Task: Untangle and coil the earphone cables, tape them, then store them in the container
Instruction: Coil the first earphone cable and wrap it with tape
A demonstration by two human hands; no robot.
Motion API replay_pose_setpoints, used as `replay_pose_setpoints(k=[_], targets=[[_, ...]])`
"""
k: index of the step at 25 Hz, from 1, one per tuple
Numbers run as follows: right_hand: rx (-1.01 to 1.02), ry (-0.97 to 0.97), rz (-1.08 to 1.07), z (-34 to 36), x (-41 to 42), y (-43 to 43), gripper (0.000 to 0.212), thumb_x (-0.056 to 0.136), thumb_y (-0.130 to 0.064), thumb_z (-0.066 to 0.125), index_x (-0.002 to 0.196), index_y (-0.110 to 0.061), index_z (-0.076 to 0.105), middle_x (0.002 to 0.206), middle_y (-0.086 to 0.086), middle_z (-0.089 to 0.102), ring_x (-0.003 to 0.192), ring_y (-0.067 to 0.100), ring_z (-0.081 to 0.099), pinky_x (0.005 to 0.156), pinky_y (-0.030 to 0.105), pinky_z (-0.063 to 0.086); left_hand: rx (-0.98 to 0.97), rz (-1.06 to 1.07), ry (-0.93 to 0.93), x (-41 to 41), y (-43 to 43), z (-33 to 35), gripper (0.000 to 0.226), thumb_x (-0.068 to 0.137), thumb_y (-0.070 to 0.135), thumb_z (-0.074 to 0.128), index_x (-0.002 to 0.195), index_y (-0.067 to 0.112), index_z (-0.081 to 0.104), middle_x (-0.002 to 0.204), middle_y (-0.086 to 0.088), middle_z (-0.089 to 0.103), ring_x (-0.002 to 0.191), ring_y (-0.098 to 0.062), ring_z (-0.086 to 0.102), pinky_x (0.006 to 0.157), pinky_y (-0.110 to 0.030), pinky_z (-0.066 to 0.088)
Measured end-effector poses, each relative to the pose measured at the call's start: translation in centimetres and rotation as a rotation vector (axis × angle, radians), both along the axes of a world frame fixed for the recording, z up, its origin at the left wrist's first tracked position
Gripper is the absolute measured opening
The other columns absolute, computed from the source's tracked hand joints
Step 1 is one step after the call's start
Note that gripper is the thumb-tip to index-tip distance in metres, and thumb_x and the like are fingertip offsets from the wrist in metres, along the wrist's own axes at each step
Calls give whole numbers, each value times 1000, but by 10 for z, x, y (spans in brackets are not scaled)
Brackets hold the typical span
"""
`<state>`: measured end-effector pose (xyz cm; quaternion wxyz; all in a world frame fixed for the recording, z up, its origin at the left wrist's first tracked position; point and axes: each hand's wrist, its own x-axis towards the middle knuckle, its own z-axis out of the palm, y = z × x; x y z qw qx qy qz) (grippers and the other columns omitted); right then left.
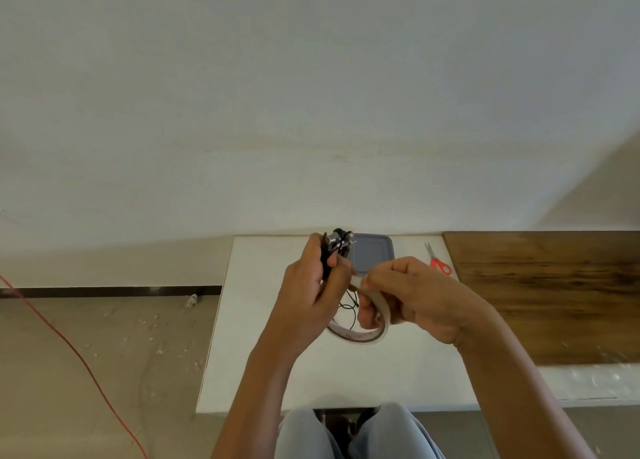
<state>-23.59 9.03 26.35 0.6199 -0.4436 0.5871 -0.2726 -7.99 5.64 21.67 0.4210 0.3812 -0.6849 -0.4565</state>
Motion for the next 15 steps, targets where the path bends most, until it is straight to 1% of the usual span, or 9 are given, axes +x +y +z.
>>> replay_pose_setpoints(k=[2,3,5,6,8,10,12,13,15], targets=[[48,-213,-141,2,1,0,33,93,-7,46,66,-6,64,65,11,65,62,21,61,65,30,56,26,10,31,2,-4,-4,21,97,34,51,83,21,42,71,-4,62,62,-21,57,57,-30,48],[63,-290,-200,2,1,-1,33,93,-6,45,66,-4,63,64,12,64,61,22,61,65,32,58,56,17,60,3,-6,-5,23,94,43,50,85,22,45,71,3,63,66,-14,61,58,-26,48],[71,-336,-209,2,3,0,36,94,-5,42,66,-5,65,66,12,65,62,22,63,66,34,58,81,26,110,5,-6,-10,33,88,57,48,87,25,47,69,12,62,66,-9,59,61,-23,45],[67,-309,-163,0,3,0,39,94,-6,41,66,-7,67,69,12,67,64,22,64,68,33,56,74,33,111,6,-7,-12,32,86,61,49,85,29,47,68,14,60,65,-13,56,62,-27,45],[54,-234,-64,-2,4,0,43,95,-10,37,67,-13,71,69,9,69,66,18,65,73,31,52,46,43,101,7,-8,-12,20,85,55,52,77,39,43,68,16,57,65,-19,53,65,-33,45],[63,-217,-49,-4,4,-1,44,95,-12,36,66,-15,70,64,5,65,61,15,61,75,31,48,31,37,112,9,-9,-10,17,84,48,55,74,44,42,67,14,55,65,-14,52,65,-36,46],[76,-270,-78,-5,5,-2,45,93,-9,35,63,-15,69,58,3,59,57,15,56,74,33,44,48,34,138,10,-11,-8,22,82,47,59,72,39,41,66,10,50,65,-17,48,65,-44,45],[78,-307,-92,-7,6,-2,45,92,-7,34,63,-14,69,56,3,56,56,15,54,73,33,44,69,36,159,11,-11,-8,25,80,46,61,72,33,40,67,4,48,65,-21,45,65,-44,44],[63,-366,-101,-8,6,-2,43,91,-4,36,65,-11,70,54,2,52,56,15,53,71,32,46,109,36,213,12,-11,-8,32,77,43,65,73,25,38,68,-5,44,65,-22,41,64,-36,44]])
